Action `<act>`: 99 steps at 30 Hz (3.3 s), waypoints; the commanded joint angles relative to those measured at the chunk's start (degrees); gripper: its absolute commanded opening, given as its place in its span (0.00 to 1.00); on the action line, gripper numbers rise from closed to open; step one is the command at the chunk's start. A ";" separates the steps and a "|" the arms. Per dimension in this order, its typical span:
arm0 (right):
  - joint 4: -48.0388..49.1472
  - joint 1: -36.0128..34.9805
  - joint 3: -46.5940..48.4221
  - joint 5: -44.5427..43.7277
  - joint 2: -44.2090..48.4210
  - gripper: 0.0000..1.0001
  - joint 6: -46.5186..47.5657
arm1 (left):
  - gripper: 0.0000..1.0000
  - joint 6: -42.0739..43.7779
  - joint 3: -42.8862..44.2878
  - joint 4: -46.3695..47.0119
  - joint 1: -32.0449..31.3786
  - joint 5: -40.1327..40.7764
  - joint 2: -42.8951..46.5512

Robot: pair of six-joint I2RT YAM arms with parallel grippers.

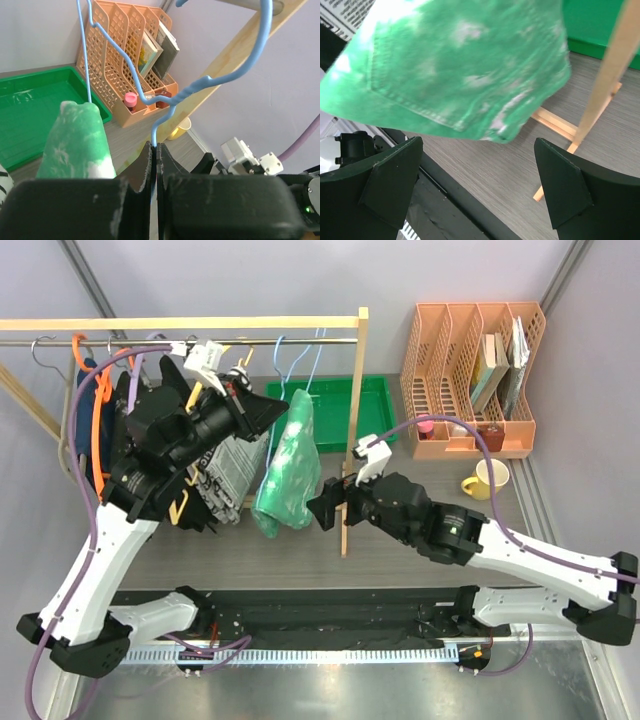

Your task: Remove the trousers from the hanger

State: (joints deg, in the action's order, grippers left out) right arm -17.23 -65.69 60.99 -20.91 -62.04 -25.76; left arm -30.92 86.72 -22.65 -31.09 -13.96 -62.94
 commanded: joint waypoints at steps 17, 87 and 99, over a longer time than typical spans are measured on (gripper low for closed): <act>-2.98 -0.31 -5.71 -9.06 14.23 1.00 -2.45 | 0.00 10.96 -12.43 29.30 0.07 -2.04 9.76; -3.33 13.57 -10.02 7.90 16.42 1.00 1.42 | 0.45 12.38 -14.74 16.35 0.15 2.35 16.36; -7.29 13.57 -10.63 10.18 23.63 1.00 -3.50 | 0.79 6.31 -9.21 1.74 0.07 3.67 7.58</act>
State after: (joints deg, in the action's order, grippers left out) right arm -24.12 -52.27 50.72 -12.05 -39.40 -27.03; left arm -21.15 73.49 -17.69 -31.00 -9.50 -52.34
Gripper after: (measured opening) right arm 0.996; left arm 0.769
